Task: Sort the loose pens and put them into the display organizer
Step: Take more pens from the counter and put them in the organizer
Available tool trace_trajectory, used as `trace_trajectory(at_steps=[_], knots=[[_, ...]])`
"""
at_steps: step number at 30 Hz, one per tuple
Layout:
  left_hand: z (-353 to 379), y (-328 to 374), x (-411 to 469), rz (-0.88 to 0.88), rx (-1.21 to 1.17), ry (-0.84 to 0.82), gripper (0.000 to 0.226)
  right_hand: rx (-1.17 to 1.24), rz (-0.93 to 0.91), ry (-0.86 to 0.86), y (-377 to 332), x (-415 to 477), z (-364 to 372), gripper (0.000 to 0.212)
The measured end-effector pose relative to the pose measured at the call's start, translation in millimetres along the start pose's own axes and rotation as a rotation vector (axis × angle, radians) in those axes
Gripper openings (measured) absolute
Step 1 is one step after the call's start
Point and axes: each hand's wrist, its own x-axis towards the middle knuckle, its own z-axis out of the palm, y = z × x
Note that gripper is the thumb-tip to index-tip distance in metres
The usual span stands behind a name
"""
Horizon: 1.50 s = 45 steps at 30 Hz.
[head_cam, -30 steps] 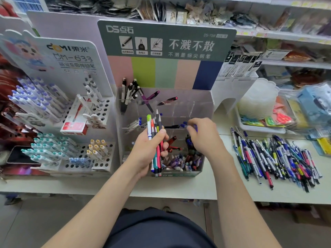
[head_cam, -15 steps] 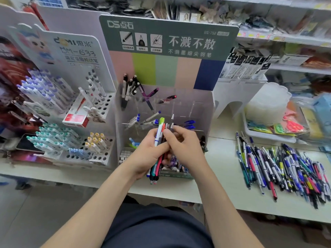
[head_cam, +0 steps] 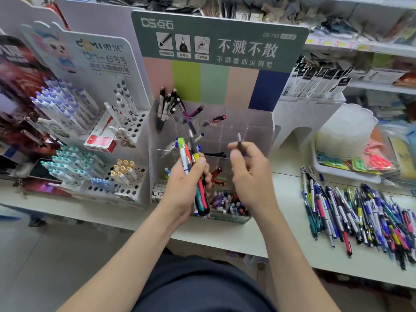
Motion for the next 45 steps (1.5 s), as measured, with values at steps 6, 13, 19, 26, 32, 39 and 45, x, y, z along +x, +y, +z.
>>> trace_trajectory(at_steps=[6, 13, 19, 26, 32, 39, 45], knots=[[8.9, 9.3, 9.7, 0.068, -0.131, 0.161, 0.018, -0.172, -0.056, -0.244, 8.5, -19.1, 14.2, 0.026], [15.1, 11.2, 15.6, 0.015, -0.253, 0.217, 0.021, -0.334, -0.154, -0.207, 9.2, -16.8, 15.9, 0.034], [17.5, 18.2, 22.6, 0.091, -0.15, 0.23, 0.02, -0.292, -0.143, -0.248, 6.5, -10.7, 11.1, 0.031], [7.8, 24.4, 37.1, 0.056, -0.122, 0.212, 0.016, -0.267, -0.153, 0.054, -18.6, 23.5, -4.5, 0.013], [4.4, 26.4, 40.4, -0.012, -0.123, 0.125, 0.014, -0.853, -0.265, -0.064, -51.7, 83.9, -16.5, 0.015], [3.9, 37.0, 38.4, -0.098, -0.158, -0.015, 0.012, -1.102, -0.31, -0.281, -62.0, 139.6, 10.8, 0.018], [-4.2, 34.6, 32.4, -0.208, -0.245, -0.107, 0.034, -0.961, -0.326, -0.279, -66.9, 147.3, 5.6, 0.024]])
